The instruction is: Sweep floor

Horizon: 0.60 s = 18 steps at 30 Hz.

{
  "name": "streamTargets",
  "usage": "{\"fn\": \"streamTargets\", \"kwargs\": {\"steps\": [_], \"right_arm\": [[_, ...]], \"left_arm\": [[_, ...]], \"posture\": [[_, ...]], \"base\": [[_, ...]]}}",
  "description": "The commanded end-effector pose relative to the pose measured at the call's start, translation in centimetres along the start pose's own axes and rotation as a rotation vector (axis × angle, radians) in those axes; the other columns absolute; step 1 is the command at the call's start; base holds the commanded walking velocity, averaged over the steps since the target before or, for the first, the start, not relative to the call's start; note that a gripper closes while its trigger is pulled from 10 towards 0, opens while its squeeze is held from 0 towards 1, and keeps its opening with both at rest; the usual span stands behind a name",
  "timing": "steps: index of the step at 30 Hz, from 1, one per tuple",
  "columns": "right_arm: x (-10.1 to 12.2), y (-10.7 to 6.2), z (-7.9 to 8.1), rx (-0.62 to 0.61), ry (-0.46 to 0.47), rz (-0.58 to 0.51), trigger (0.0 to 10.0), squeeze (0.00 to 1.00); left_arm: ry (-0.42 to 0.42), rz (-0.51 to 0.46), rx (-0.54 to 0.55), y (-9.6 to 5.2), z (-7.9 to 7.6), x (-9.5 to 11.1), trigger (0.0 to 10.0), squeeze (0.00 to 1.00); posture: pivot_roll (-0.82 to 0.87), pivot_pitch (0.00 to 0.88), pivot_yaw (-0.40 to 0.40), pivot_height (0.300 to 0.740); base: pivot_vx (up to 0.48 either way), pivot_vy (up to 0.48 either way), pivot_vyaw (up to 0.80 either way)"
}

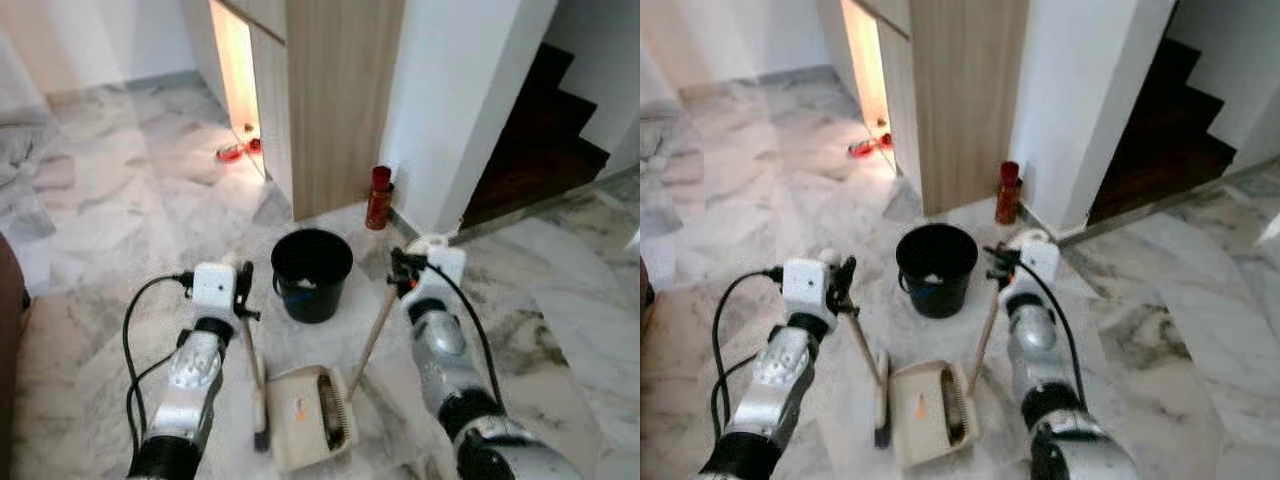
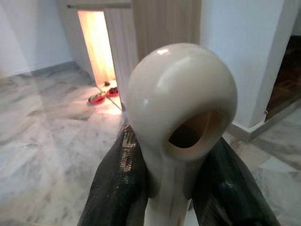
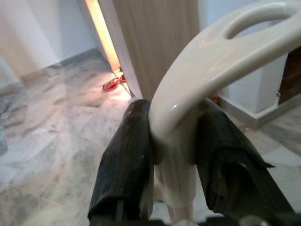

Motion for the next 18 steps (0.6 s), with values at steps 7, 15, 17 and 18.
{"fn": "streamTargets", "kwargs": {"steps": [7,15,17,18], "right_arm": [[1.30,0.35,-0.48,-0.017,0.028,-0.053,10.0,0.00],[1.30,0.35,-0.48,-0.017,0.028,-0.053,10.0,0.00],[1.29,0.36,-0.44,-0.015,0.028,-0.052,10.0,0.00],[1.25,0.38,-0.37,-0.014,0.032,-0.050,10.0,0.00]], "left_arm": [[-0.002,-0.051,-0.010,0.57,-0.44,1.25,10.0,0.00],[-0.002,-0.051,-0.010,0.57,-0.44,1.25,10.0,0.00],[-0.001,-0.051,-0.010,0.56,-0.42,1.25,10.0,0.00],[0.000,-0.050,-0.010,0.54,-0.41,1.23,10.0,0.00]], "posture": [[-0.01,0.000,0.018,0.740],[-0.01,0.000,0.018,0.740],[-0.01,0.000,0.017,0.740],[-0.01,0.000,0.013,0.740]], "base": [[0.262,0.000,0.00],[0.262,0.000,0.00],[0.264,0.000,0.00],[0.281,0.244,0.00]]}}
Point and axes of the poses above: a point about 5 cm out from each wrist's last joint towards the gripper, its own y axis pointing out of the wrist towards the gripper, its own x axis along the axis of the wrist's last joint, z = x × y, the point moved 2 cm from there along y, pointing out of the wrist towards the gripper, and after that the axes turned 2 degrees about y, right-handed, at the moved point
